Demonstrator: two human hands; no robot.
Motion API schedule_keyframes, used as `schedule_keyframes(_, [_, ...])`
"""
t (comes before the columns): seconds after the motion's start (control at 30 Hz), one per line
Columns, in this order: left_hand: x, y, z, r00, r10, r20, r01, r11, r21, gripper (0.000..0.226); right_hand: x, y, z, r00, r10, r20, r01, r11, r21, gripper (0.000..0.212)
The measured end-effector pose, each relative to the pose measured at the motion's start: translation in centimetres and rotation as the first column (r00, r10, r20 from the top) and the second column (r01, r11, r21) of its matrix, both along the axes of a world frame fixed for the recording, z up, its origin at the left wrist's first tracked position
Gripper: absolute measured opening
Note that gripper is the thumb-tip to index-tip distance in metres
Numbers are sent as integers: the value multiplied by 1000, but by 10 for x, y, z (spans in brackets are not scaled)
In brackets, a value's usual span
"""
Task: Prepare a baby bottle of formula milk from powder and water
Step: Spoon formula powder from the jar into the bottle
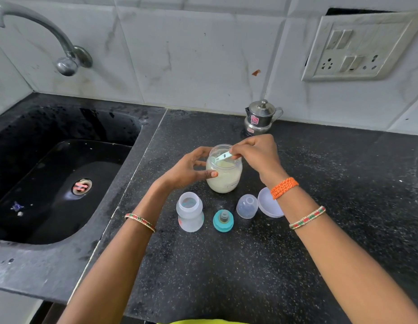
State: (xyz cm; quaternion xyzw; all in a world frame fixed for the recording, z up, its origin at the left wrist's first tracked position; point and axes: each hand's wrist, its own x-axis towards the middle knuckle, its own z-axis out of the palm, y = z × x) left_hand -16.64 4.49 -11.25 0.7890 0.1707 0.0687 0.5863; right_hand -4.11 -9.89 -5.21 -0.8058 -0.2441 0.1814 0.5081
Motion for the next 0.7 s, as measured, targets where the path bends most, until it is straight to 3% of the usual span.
schedule_keyframes(0.17, [-3,-4,4,1000,15,4,-15,998,64,59,2,-17,-2,990,-72,-123,84,992,98,10])
schedule_keyframes(0.43, [-20,1,10,996,86,39,-91,984,151,44,-1,-32,-4,975,-153,-159,178,972,155,18])
schedule_keyframes(0.7, [-41,-7,12,964,234,127,-244,967,68,40,-4,-41,-6,958,-151,-245,198,963,182,17])
